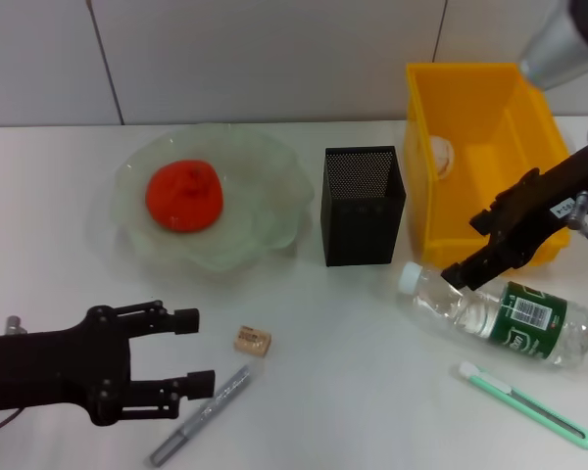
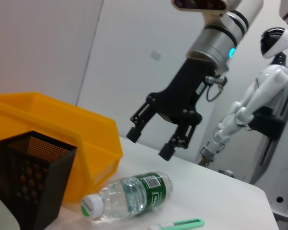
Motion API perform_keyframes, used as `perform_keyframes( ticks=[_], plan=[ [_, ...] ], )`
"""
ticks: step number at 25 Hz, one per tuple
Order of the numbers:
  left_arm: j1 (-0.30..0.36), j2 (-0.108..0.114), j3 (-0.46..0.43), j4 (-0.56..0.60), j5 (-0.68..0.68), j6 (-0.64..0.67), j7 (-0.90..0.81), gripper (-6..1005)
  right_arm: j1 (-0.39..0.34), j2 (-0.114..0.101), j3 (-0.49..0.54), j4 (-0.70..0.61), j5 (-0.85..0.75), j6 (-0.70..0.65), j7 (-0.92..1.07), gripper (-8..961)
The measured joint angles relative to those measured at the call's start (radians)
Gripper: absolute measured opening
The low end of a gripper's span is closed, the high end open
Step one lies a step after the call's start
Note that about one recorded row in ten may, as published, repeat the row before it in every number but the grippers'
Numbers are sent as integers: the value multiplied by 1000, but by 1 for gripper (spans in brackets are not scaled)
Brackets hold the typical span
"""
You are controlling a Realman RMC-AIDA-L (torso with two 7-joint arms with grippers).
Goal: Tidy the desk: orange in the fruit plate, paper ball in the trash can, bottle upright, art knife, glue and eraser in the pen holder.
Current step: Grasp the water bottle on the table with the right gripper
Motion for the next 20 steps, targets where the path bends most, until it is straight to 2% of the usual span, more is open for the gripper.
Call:
perform_keyframes(
  ticks=[9,14,20],
  plan=[
    [-6,-16,-3,1,35,-13,2,802,71,1,-118,33,-153,-25,125,839],
    [-6,-21,-5,1,35,-14,7,802,112,2,-177,100,-235,-48,163,839],
    [1,-26,-5,-4,34,-22,12,801,123,4,-217,165,-284,20,175,839]
  ],
)
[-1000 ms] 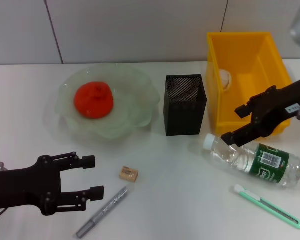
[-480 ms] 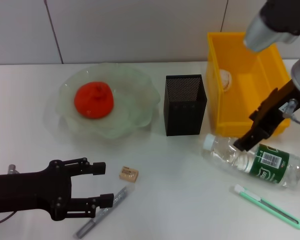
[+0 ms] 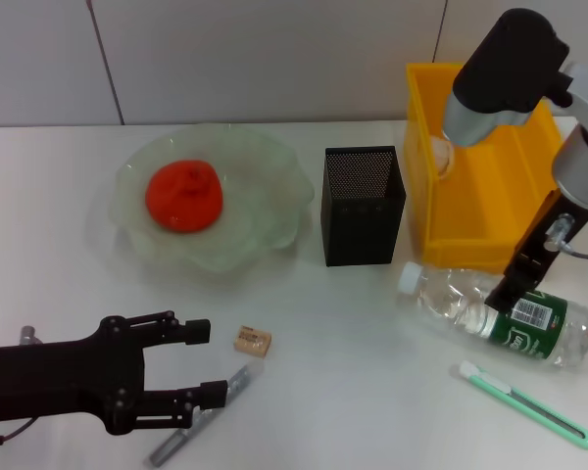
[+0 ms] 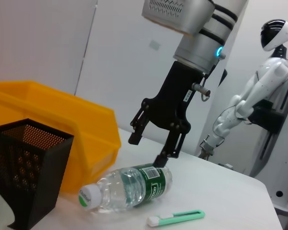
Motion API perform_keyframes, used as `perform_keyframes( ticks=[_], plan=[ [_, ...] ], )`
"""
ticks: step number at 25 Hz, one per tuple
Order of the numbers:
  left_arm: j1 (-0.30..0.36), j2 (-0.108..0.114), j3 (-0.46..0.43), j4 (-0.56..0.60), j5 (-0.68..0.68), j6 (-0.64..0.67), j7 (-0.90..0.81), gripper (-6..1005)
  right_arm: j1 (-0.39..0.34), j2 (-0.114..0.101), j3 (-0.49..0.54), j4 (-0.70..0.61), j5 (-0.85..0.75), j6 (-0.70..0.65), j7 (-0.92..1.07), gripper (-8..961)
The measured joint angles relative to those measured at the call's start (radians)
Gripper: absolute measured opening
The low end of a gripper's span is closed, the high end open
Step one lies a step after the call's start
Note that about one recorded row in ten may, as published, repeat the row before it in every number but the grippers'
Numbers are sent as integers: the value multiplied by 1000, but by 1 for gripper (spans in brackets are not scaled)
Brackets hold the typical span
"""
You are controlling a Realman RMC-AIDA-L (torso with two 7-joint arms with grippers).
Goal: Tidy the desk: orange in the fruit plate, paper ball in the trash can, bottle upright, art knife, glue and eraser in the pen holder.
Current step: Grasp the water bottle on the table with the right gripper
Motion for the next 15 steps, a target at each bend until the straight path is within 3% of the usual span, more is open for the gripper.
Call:
perform_keyframes(
  ticks=[11,15],
  plan=[
    [1,-11,0,-1,-1,-9,2,801,51,0,-23,237,1,144,-26,836],
    [1,-11,0,-3,-1,-10,2,801,52,1,-29,259,0,172,-26,835]
  ],
)
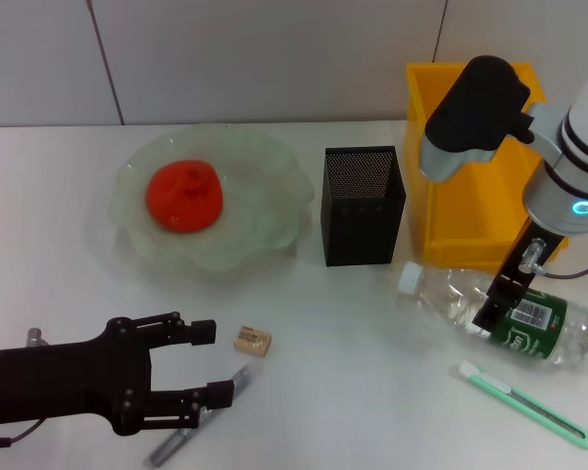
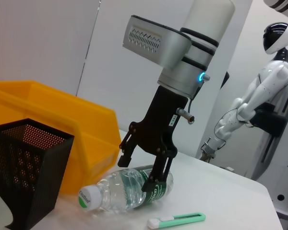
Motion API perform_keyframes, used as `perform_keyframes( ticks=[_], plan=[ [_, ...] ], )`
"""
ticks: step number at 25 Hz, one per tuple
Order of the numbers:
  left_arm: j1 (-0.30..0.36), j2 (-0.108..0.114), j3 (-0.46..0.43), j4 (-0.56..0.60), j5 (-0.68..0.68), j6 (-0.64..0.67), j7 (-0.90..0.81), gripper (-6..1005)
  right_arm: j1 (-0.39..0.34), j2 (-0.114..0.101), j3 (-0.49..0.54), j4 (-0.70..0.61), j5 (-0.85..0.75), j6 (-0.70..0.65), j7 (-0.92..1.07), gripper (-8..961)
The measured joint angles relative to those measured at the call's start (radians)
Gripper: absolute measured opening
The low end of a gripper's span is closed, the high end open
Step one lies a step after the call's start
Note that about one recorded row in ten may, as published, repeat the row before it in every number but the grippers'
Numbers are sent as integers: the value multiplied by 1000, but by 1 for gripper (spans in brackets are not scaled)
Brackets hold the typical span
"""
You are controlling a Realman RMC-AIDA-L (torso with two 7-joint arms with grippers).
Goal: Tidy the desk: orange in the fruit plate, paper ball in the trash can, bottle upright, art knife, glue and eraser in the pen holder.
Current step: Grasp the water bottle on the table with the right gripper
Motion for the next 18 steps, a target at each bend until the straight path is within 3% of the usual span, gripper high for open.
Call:
perform_keyframes(
  ticks=[18],
  plan=[
    [3,-7,-2,-3,0,-12,-1,801,5,6,-58,145,12,138,10,832]
  ],
)
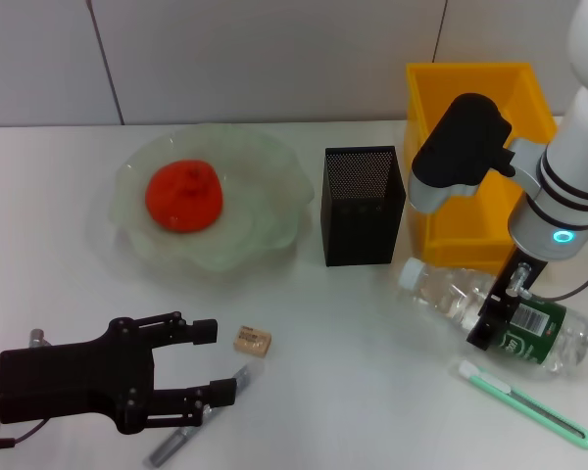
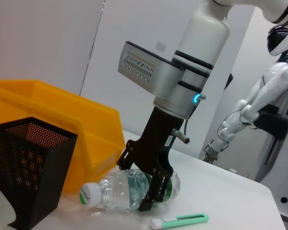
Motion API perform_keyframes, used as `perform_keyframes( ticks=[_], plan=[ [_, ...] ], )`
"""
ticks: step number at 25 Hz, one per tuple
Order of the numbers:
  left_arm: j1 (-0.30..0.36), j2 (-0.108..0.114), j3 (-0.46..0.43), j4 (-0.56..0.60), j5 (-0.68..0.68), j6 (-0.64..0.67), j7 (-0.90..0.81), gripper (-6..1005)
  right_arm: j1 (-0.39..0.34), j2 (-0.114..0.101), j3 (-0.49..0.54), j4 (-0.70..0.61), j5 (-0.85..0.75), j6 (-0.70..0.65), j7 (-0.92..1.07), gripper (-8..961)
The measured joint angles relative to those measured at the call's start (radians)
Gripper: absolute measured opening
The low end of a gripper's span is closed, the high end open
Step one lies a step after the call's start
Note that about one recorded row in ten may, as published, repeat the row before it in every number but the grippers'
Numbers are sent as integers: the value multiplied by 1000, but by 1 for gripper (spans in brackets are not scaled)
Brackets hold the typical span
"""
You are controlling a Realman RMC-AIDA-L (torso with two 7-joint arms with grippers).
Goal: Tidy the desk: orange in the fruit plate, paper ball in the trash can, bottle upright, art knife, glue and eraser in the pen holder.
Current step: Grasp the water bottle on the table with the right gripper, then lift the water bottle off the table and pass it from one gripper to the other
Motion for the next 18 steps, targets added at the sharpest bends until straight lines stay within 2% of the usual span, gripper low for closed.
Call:
perform_keyframes(
  ticks=[5,12,18],
  plan=[
    [0,-1,0,0,0,0,0,800,-5,0,0,10,10,7,1,831],
    [2,-3,0,0,0,0,0,800,-30,1,0,-40,29,-7,-7,829],
    [8,-3,0,0,0,0,1,800,-95,-3,7,-179,52,-57,-9,788]
  ],
)
